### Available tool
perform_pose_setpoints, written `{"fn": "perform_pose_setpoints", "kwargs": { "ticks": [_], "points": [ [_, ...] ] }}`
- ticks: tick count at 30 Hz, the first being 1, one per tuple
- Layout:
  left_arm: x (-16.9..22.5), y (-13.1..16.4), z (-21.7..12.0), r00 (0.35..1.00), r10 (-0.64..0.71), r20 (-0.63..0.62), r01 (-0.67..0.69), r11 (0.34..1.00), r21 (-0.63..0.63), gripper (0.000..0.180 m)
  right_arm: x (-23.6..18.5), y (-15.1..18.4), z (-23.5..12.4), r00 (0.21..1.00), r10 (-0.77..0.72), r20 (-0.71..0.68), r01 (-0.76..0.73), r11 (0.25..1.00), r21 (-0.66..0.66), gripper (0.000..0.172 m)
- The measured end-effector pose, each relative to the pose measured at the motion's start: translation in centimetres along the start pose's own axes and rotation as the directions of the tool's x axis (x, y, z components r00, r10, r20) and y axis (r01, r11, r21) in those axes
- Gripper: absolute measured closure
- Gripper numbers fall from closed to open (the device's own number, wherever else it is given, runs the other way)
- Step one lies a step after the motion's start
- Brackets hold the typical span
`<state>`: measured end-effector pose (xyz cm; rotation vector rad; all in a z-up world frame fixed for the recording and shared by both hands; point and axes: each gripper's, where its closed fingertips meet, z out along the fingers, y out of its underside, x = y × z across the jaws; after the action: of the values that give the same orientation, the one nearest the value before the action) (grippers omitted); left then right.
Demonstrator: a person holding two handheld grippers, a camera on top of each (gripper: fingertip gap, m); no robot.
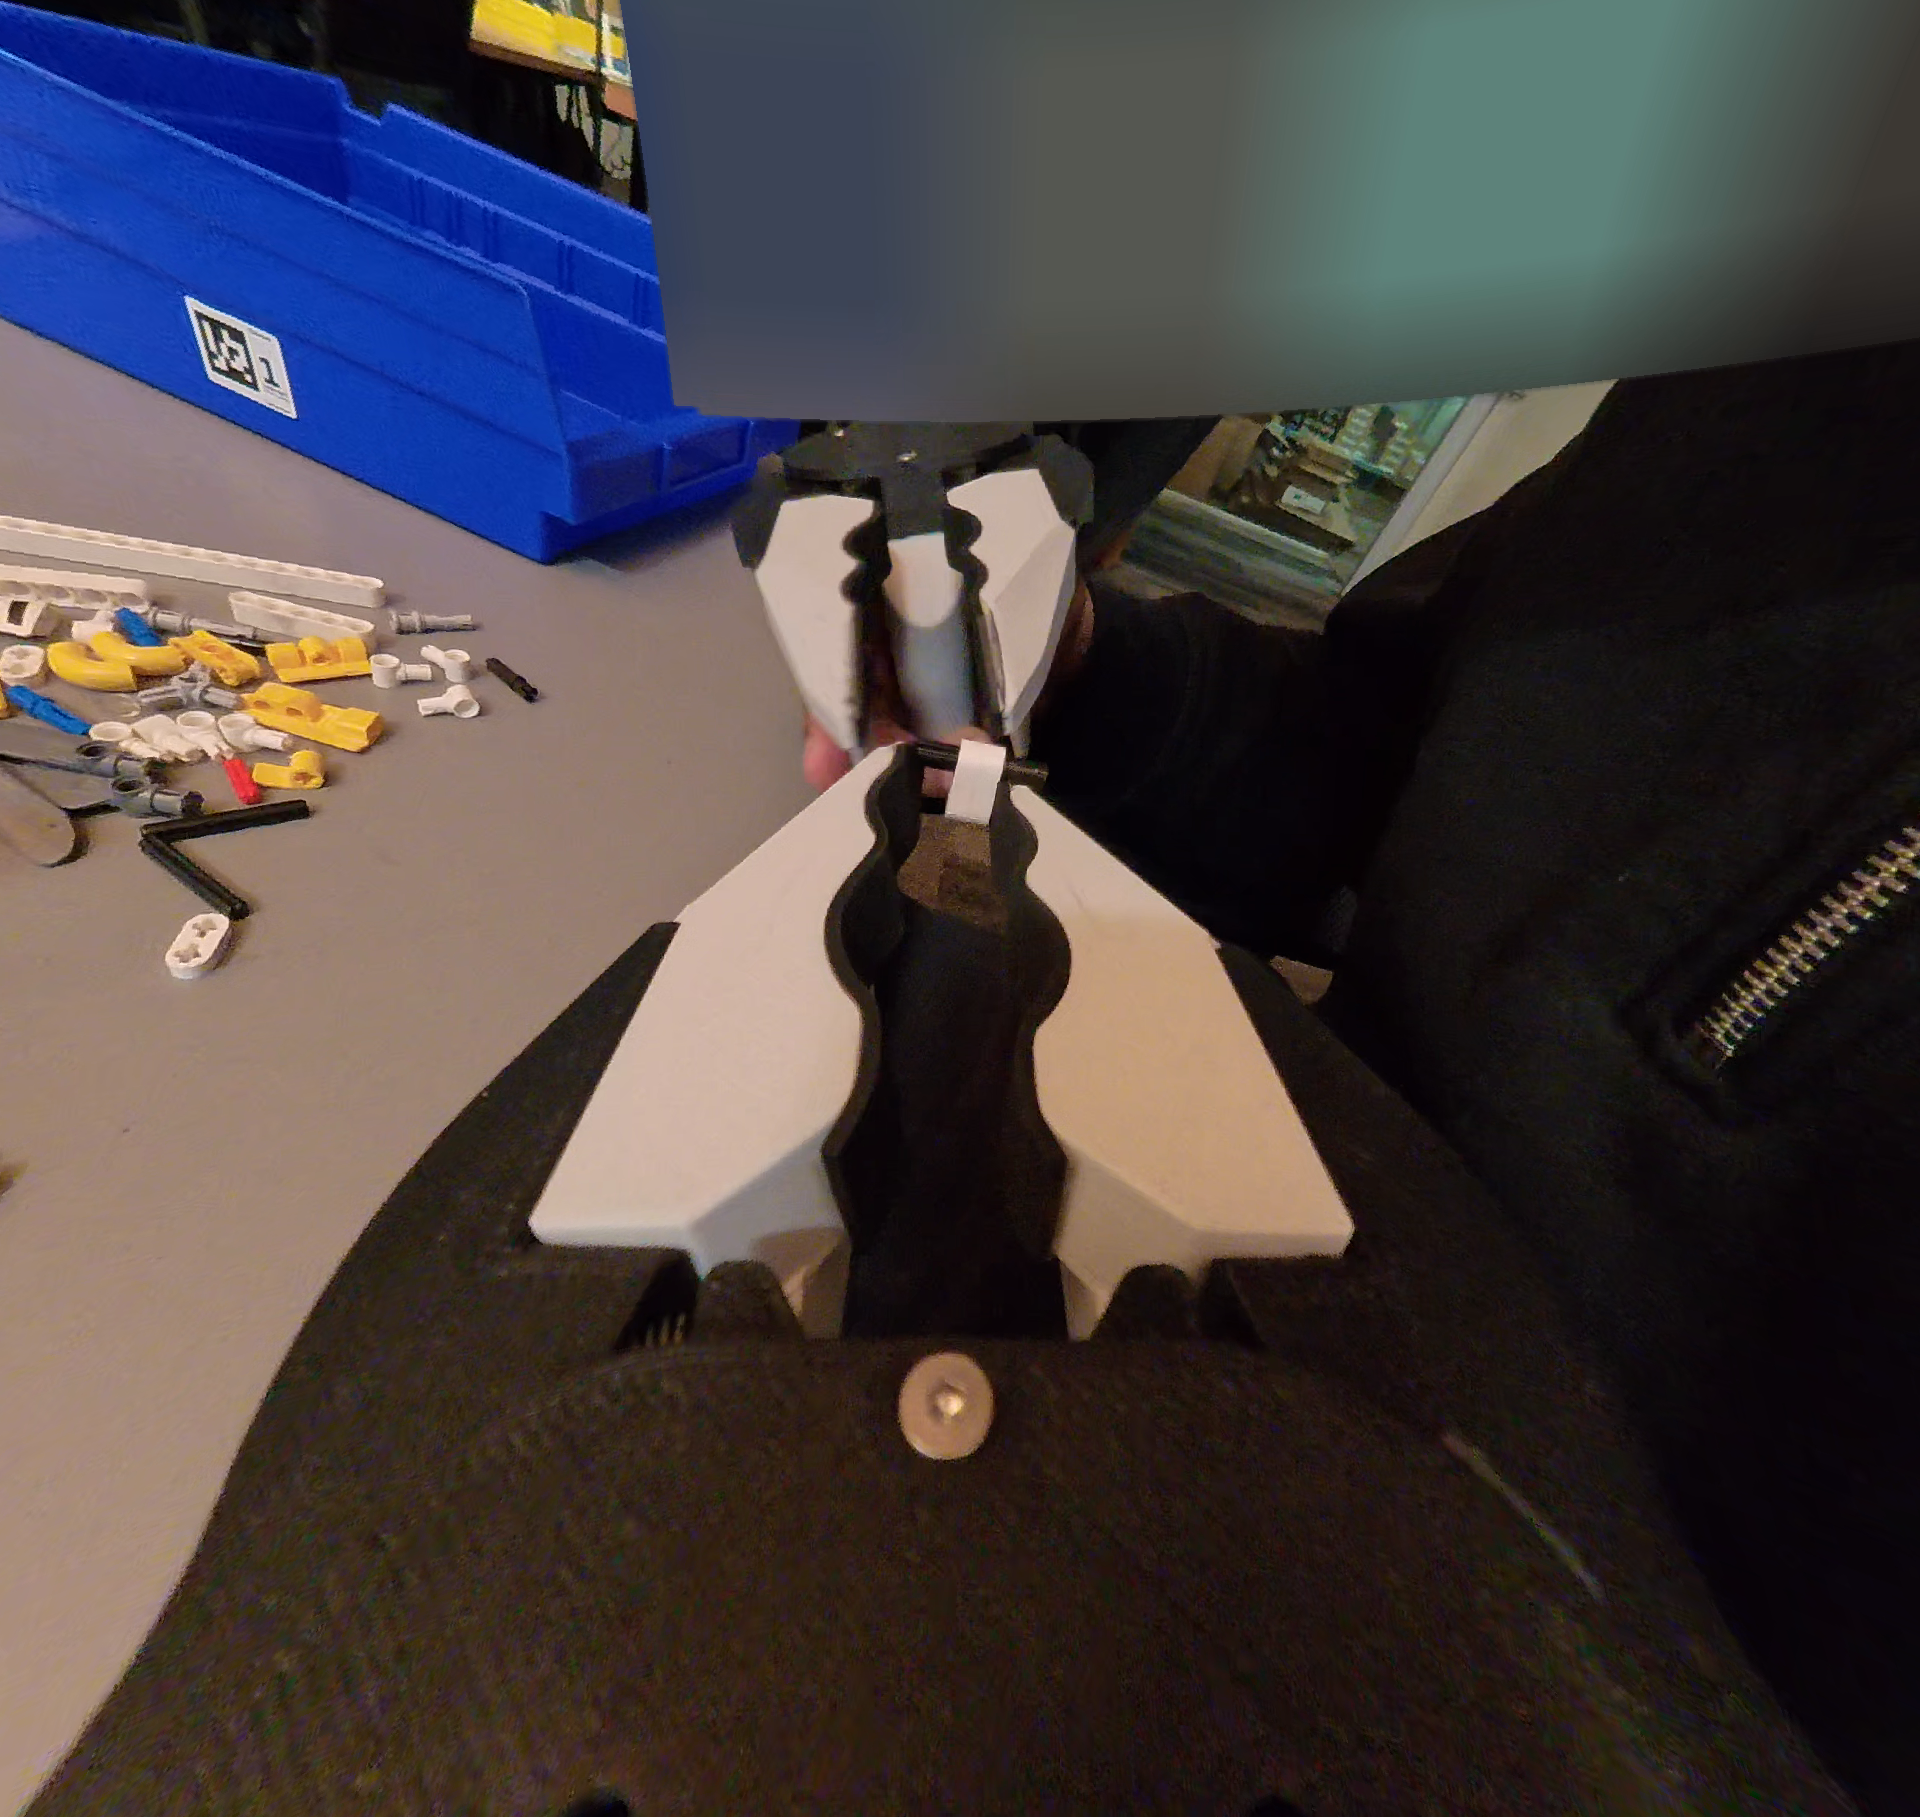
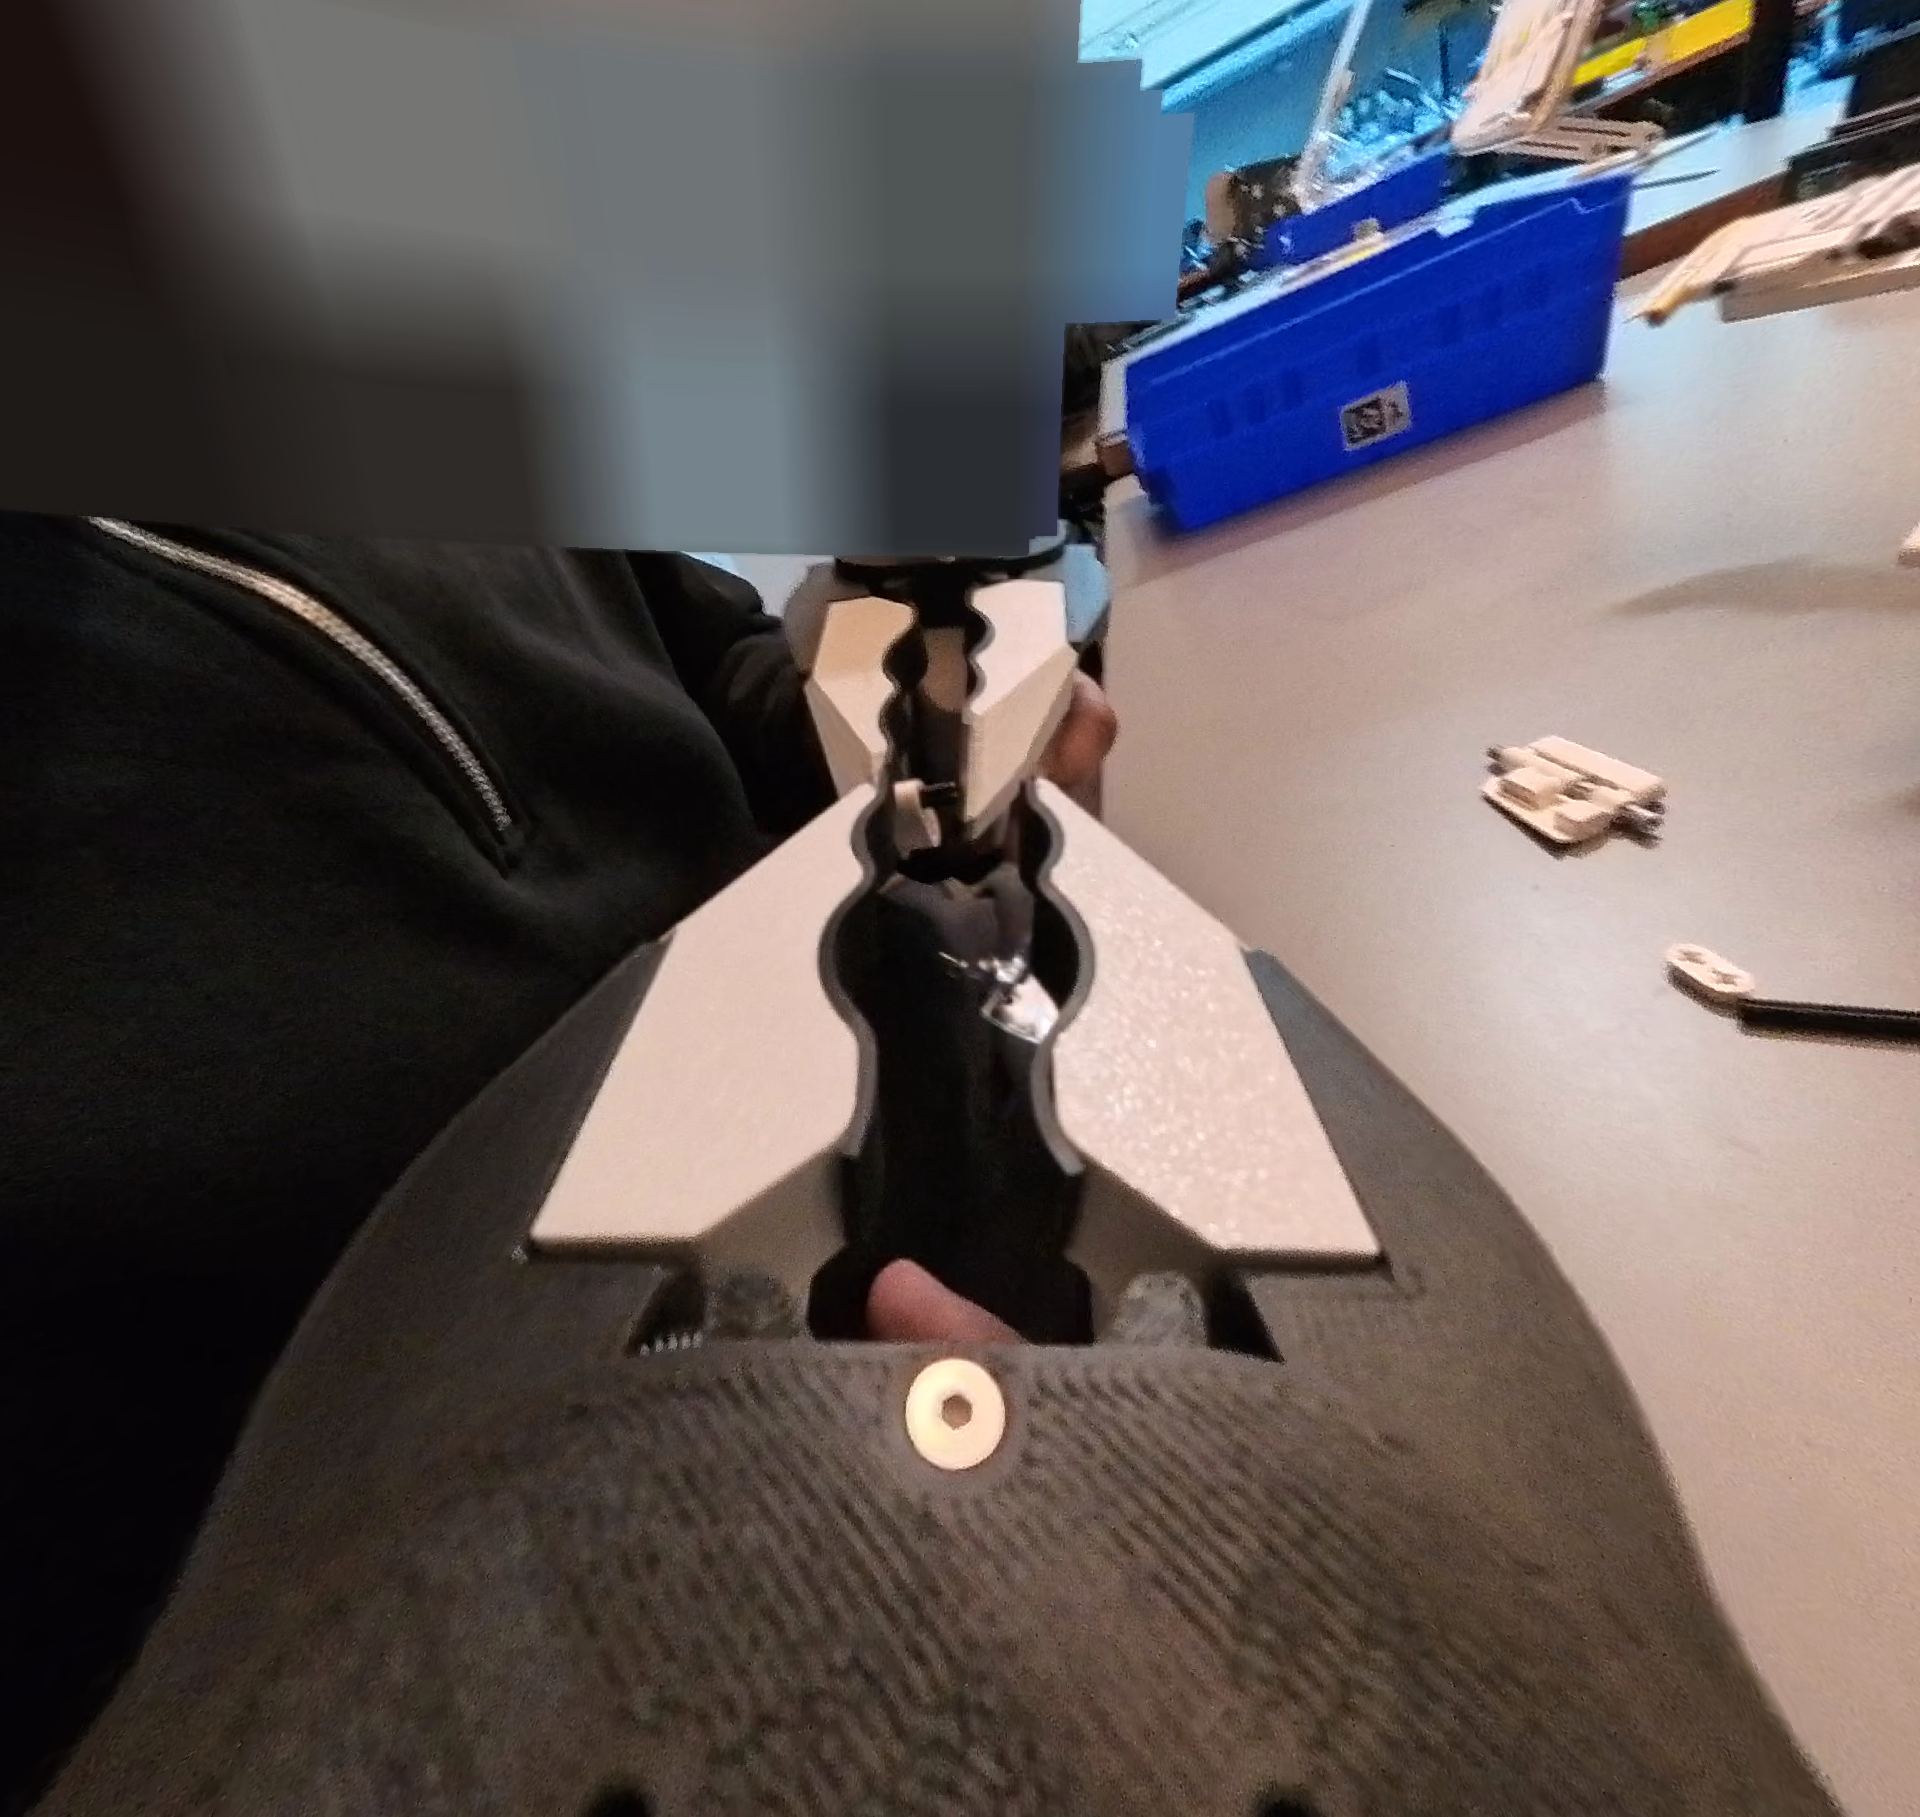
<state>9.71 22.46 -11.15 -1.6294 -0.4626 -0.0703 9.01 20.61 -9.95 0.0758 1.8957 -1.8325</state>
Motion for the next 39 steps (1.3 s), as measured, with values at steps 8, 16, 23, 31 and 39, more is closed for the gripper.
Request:
{"fn": "perform_pose_setpoints", "kwargs": {
  "ticks": [8, 16, 23, 31, 39],
  "points": [
    [-0.1, 0.4, -0.4, 0.999, -0.044, -0.017, 0.044, 0.999, 0.008, 0.170, -0.3, 0.4, 0.8, 0.999, -0.045, -0.005, 0.044, 0.997, -0.057, 0.154],
    [0.7, 0.6, -0.3, 0.998, -0.053, -0.031, 0.054, 0.999, 0.008, 0.171, -0.6, 0.4, 1.0, 0.999, -0.021, 0.040, 0.024, 0.997, -0.067, 0.159],
    [-0.5, 0.2, -0.8, 0.996, -0.093, -0.003, 0.093, 0.995, 0.042, 0.171, -0.7, 1.3, 2.0, 0.998, -0.054, -0.009, 0.053, 0.993, -0.110, 0.117],
    [0.0, 0.1, -0.6, 0.990, -0.137, -0.039, 0.140, 0.988, 0.061, 0.174, -0.3, 1.1, 2.4, 0.981, -0.178, -0.082, 0.171, 0.981, -0.094, 0.137],
    [0.0, 0.2, -0.9, 0.995, -0.098, -0.008, 0.098, 0.993, 0.072, 0.175, -0.4, 0.8, 2.4, 0.990, -0.125, -0.067, 0.120, 0.990, -0.074, 0.130]
  ]
}}
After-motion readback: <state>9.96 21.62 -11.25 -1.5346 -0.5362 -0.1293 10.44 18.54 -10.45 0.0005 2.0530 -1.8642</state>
